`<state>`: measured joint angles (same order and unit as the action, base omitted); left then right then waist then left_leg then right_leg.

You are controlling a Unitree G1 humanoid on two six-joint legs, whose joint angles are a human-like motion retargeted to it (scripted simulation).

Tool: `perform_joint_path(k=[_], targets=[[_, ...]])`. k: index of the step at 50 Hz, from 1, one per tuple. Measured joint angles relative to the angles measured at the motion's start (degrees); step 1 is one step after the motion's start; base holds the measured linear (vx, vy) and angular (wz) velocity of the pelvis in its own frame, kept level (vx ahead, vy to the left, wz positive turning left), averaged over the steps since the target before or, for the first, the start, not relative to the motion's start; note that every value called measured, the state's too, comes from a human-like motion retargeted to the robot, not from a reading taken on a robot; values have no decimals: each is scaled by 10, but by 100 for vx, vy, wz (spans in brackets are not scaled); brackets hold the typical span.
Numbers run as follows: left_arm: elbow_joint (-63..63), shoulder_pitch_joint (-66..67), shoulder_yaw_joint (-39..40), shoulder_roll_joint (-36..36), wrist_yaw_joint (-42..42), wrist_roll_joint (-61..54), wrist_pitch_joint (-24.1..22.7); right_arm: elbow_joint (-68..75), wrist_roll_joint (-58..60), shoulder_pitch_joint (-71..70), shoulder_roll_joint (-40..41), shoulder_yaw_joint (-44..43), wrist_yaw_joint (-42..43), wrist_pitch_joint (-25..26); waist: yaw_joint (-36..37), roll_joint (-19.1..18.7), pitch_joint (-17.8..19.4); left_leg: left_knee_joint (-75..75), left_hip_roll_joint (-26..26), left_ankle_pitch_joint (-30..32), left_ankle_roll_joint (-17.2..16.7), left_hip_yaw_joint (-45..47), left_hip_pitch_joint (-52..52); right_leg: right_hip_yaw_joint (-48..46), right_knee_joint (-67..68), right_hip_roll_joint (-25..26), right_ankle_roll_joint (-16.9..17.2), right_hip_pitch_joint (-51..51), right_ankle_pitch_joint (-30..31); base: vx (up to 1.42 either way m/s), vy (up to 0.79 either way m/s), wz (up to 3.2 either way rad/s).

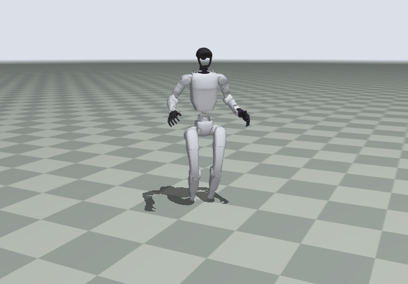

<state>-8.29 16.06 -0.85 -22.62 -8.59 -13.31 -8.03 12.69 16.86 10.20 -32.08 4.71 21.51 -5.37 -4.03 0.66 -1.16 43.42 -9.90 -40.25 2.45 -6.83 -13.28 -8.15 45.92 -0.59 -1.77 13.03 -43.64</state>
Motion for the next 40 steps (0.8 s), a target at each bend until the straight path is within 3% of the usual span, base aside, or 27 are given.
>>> perform_joint_path(k=[13,18,20,31,34,38,40], targets=[[-3,-9,-10,-6,20,-3,8,2,-18,5,-8,-1,-15,4,13,-36,-17,-4,35,-13,-8,-12,-21,-11,-87,41,-2,-15,35,2,-1,2],[-1,-2,-15,-4,22,-4,9,4,-28,15,-4,-3,-15,5,15,-45,-10,40,40,-28,-11,-12,-34,-18,-56,43,2,-9,29,-3,1,3],[-3,-14,-15,-4,24,-11,11,8,-39,7,-8,-8,-17,5,15,-44,-29,-17,40,-10,-13,-16,-29,-14,-111,47,-2,-13,46,9,-1,8],[3,-20,-28,10,36,-35,12,23,-80,21,0,-14,-19,5,17,-44,-24,22,29,-13,-18,-18,-44,-26,-50,29,4,7,35,-3,3,8],[6,-35,-31,15,41,-49,15,33,-97,13,-5,-19,-23,4,14,-32,-36,-32,14,10,-19,-19,-36,-22,-57,13,4,20,36,2,3,20],[14,-35,-40,22,46,-57,14,39,-108,18,-1,-18,-24,4,13,-27,-26,9,2,1,-18,-18,-48,-24,-2,-2,9,35,24,-8,7,21],[18,-50,-41,25,51,-67,19,49,-123,2,-6,-21,-29,3,7,-11,-41,-63,-15,32,-19,-20,-38,-16,-4,-22,9,56,23,1,3,28]])
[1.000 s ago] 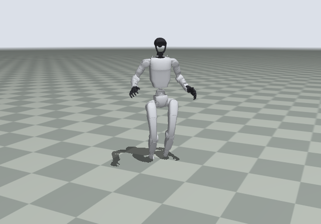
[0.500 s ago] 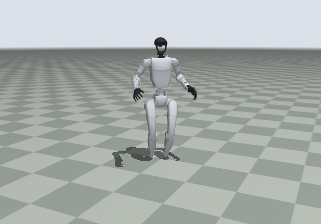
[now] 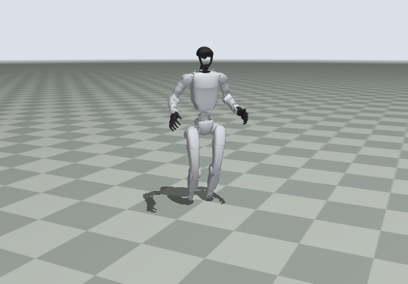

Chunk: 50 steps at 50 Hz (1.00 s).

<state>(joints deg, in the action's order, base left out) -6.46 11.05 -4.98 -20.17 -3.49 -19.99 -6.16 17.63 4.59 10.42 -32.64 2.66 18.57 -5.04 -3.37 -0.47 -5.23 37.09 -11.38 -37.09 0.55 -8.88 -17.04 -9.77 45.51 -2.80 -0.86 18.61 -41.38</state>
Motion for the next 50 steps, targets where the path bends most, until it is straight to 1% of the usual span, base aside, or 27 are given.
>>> perform_joint_path(k=[5,7,10,12,13,15,18,21,22,23,26,27,28,30,32,33,35,38,40,43,45,46,47,48,49,50], targets=[[15,14,-16,8,11,-3,0,3,-17,-2,17,8,-11,0,-7,10,17,51,-24,-4,0,6,-19,4,81,-29,9,28,-3,-10,8,27],[31,22,-10,4,17,-6,4,9,-31,-27,33,22,-24,0,-19,27,1,-22,-42,33,-3,3,-13,17,97,-53,13,64,2,-4,5,37],[41,43,-14,0,20,-5,0,0,-42,-31,64,37,-35,-2,-26,33,13,13,-62,33,-3,10,-28,24,151,-76,25,85,15,-14,9,35],[51,52,-5,-13,22,-8,-1,-6,-49,-36,72,37,-39,-3,-38,42,12,8,-72,42,-6,9,-35,39,175,-85,40,110,39,-8,7,42],[59,54,6,-23,24,-13,0,-9,-55,-43,75,35,-41,-2,-48,50,-2,-38,-78,66,-8,2,-32,59,177,-86,52,139,58,-8,7,59],[66,64,10,-30,25,-15,-1,-14,-60,-38,75,27,-39,-3,-62,61,-1,-26,-98,76,-8,0,-43,96,201,-86,73,162,54,-14,8,65],[76,75,23,-41,24,-21,-5,-29,-70,-29,74,8,-36,-8,-70,73,-2,0,-116,73,-6,5,-62,102,260,-114,76,170,46,-12,8,31],[86,85,37,-50,21,-31,-9,-49,-82,-19,74,-14,-34,-13,-75,87,-8,14,-135,75,-2,6,-78,104,328,-143,74,162,51,-11,6,28],[89,87,43,-54,20,-34,-10,-58,-86,-16,74,-23,-33,-14,-75,94,-11,0,-141,84,0,2,-74,107,348,-151,75,155,55,-9,4,26],[92,86,49,-60,19,-39,-10,-70,-92,-14,75,-35,-33,-15,-74,103,-15,-51,-145,107,1,-8,-53,113,363,-157,76,147,62,-10,3,28],[94,97,59,-60,14,-38,-15,-90,-95,-2,80,-56,-28,-23,-74,133,-25,-35,-179,120,10,-1,-73,128,413,-174,92,106,75,-16,3,38],[95,98,63,-62,11,-37,-17,-98,-96,0,82,-63,-26,-26,-71,141,-28,-42,-184,127,12,-2,-73,131,420,-172,97,90,81,-15,0,16],[94,96,68,-66,9,-37,-18,-107,-97,0,85,-71,-25,-26,-64,146,-30,-79,-181,144,12,-11,-56,134,415,-163,102,72,89,-16,-1,2],[93,102,72,-62,5,-34,-21,-119,-96,6,90,-79,-20,-30,-56,162,-37,-72,-186,154,12,0,-72,143,409,-150,113,41,94,-21,-3,0],[88,99,75,-61,2,-33,-23,-128,-93,3,94,-86,-16,-31,-45,169,-41,-111,-185,176,12,-8,-59,151,373,-132,119,9,90,-22,-4,1],[87,102,75,-57,2,-31,-24,-132,-91,5,96,-85,-14,-32,-41,175,-44,-101,-186,180,10,0,-72,157,358,-125,120,-2,83,-25,-5,0],[81,95,75,-52,0,-30,-26,-133,-88,-3,94,-86,-10,-31,-33,177,-48,-135,-185,200,7,-9,-63,162,305,-112,115,-29,57,-25,-6,7],[77,94,70,-41,1,-30,-28,-132,-82,-6,95,-78,-9,-31,-24,183,-48,-124,-186,213,-3,3,-90,167,248,-103,91,-46,-6,-31,-6,8],[70,80,66,-32,4,-32,-30,-122,-80,-22,89,-71,-11,-32,-17,167,-47,-144,-172,227,-11,-8,-96,155,194,-88,65,-53,-43,-30,-7,6],[68,67,59,-19,8,-35,-34,-113,-76,-37,85,-56,-15,-35,0,129,-48,-132,-125,236,-31,-13,-139,138,128,-41,28,-32,-66,-38,-7,-11],[69,59,56,-11,10,-38,-39,-109,-73,-45,81,-47,-18,-37,9,103,-51,-113,-92,231,-42,-12,-176,126,90,-10,8,-12,-71,-40,-6,8],[71,61,51,-6,12,-38,-40,-109,-71,-42,82,-42,-19,-38,6,105,-47,-95,-94,216,-36,1,-193,119,95,-17,5,-3,-80,-42,-4,38],[72,60,49,-2,13,-38,-42,-108,-70,-42,81,-37,-20,-39,7,100,-46,-82,-84,192,-29,10,-208,113,89,-12,1,7,-83,-38,-5,22],[73,53,51,-1,14,-39,-43,-104,-71,-51,79,-33,-22,-40,16,81,-52,-79,-53,153,-22,10,-221,109,60,14,-8,18,-73,-34,-5,1],[74,53,50,3,15,-40,-44,-103,-70,-51,78,-29,-24,-41,18,75,-51,-64,-44,126,-17,12,-236,104,57,19,-12,28,-75,-36,-5,10],[76,56,47,8,16,-40,-45,-102,-70,-46,79,-26,-24,-41,17,76,-47,-43,-48,106,-13,15,-251,98,67,14,-12,38,-83,-35,-5,10]])
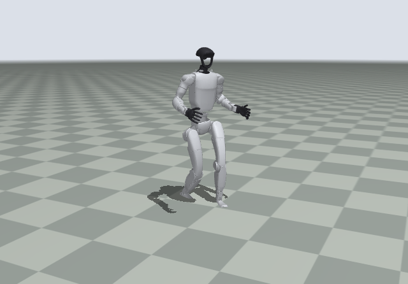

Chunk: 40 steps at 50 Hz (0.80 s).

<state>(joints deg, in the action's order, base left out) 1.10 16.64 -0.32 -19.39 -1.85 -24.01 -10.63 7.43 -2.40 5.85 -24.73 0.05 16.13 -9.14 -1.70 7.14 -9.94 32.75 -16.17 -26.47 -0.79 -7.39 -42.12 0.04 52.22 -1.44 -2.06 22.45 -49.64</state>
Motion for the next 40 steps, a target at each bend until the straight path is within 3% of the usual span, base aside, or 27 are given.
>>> perform_joint_path(k=[2,5,9,18,23,30,40], targets=[[1,-6,5,4,3,-3,1,8,-8,-7,-1,3,-4,-2,15,-27,-5,14,41,-23,-7,-3,-23,-8,-45,35,-7,12,22,-32,-5,-4],[1,4,4,13,4,-3,1,15,-15,8,8,6,-4,-2,15,-30,4,87,46,-51,-5,20,-57,-27,-19,26,-2,35,14,-33,-3,33],[-6,7,15,13,9,-8,5,33,-41,18,21,-2,-8,-2,38,-55,10,184,106,-102,5,44,-68,-44,-59,58,1,29,38,-25,-4,4],[-21,11,36,10,21,-21,19,62,-94,65,57,-50,-7,-6,63,-102,33,406,255,-211,47,102,11,-93,-92,108,-2,-10,57,-21,-1,40],[-23,-13,33,11,42,-41,30,59,-134,81,77,-94,2,-14,51,-116,29,435,317,-225,58,140,85,-127,-153,120,-10,-43,82,-13,2,89],[-13,-1,31,13,65,-72,37,27,-197,104,117,-149,29,-38,42,-148,23,479,396,-223,43,194,162,-189,-175,136,-19,-54,91,-7,3,90],[20,108,46,-19,87,-91,25,-177,-221,45,92,-217,40,-79,46,-173,1,524,447,-189,10,267,246,-290,-219,148,-26,-61,102,-4,-1,98]])
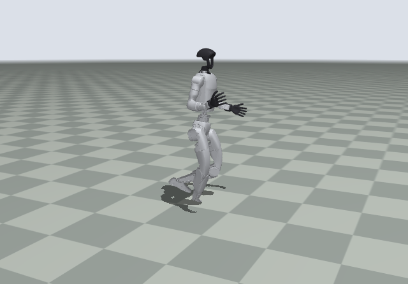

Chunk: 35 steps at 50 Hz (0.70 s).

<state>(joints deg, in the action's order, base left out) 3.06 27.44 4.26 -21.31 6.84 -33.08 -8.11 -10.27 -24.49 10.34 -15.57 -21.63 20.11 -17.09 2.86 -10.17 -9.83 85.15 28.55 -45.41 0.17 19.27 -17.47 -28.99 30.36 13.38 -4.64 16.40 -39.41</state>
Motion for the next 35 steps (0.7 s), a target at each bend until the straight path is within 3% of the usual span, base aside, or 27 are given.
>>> perform_joint_path(k=[10,18,23,28,35], targets=[[-23,11,-20,-17,23,37,-25,-69,63,-37,-52,7,-35,6,-16,-11,-30,-157,-35,5,-44,115,83,-134,-131,4,15,-5,42,-7,-7,122],[-60,-41,-33,-18,19,117,-49,-15,134,-39,-72,26,-56,34,-33,64,-55,-417,-203,17,-30,159,87,-227,-270,-44,19,24,92,-21,-10,126],[-75,-61,-33,-23,19,163,-52,14,170,-25,-76,36,-77,52,-27,100,-58,-507,-244,16,-16,173,71,-275,-299,-73,36,55,134,-29,-1,98],[-89,-69,-35,-34,22,194,-54,28,200,-18,-78,45,-97,61,-23,125,-55,-573,-274,23,-5,161,53,-283,-302,-96,43,87,169,-25,5,82],[-101,-62,-39,-54,30,212,-61,24,231,-14,-85,57,-120,56,-20,136,-43,-629,-289,37,4,122,44,-200,-211,-138,44,146,153,-17,10,75]])
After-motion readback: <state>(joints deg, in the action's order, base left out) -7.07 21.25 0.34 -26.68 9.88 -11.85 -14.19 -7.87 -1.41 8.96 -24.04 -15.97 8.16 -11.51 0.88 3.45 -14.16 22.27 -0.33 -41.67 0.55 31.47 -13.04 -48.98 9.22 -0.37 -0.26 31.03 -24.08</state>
